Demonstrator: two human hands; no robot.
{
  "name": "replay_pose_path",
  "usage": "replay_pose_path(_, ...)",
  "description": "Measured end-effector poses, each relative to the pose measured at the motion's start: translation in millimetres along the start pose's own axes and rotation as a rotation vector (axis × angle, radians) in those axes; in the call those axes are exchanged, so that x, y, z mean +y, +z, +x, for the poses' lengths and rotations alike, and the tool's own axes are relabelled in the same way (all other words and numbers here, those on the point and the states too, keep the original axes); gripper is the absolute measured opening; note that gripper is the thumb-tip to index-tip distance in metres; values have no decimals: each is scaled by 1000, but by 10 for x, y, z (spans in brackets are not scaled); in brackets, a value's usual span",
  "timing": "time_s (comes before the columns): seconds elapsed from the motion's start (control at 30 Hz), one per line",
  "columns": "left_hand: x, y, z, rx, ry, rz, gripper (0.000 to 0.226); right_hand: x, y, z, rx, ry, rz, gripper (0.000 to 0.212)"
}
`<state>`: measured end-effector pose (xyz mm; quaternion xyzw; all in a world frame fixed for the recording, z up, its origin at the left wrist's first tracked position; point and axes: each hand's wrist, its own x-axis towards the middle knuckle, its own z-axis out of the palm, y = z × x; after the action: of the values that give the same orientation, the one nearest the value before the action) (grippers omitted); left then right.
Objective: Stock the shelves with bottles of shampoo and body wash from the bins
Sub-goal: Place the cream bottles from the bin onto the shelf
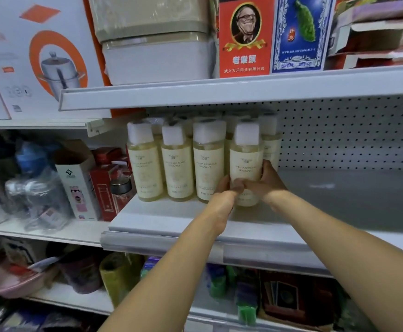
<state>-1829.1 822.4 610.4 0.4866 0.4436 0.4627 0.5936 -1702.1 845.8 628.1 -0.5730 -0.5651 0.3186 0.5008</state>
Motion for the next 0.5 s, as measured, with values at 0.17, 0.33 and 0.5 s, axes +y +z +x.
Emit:
replay_pose_path(0.17,-12,33,122,34,5,31,51,45,27,119,-15,4,0,82)
replay_pose_path(0.33,9,43,126,47,-6,27,49,56,49,147,-14,35,-21,83)
replay_pose_path(0.5,97,-7,-15,74,-91,-63,30,27,143,108,65,113,-146,87)
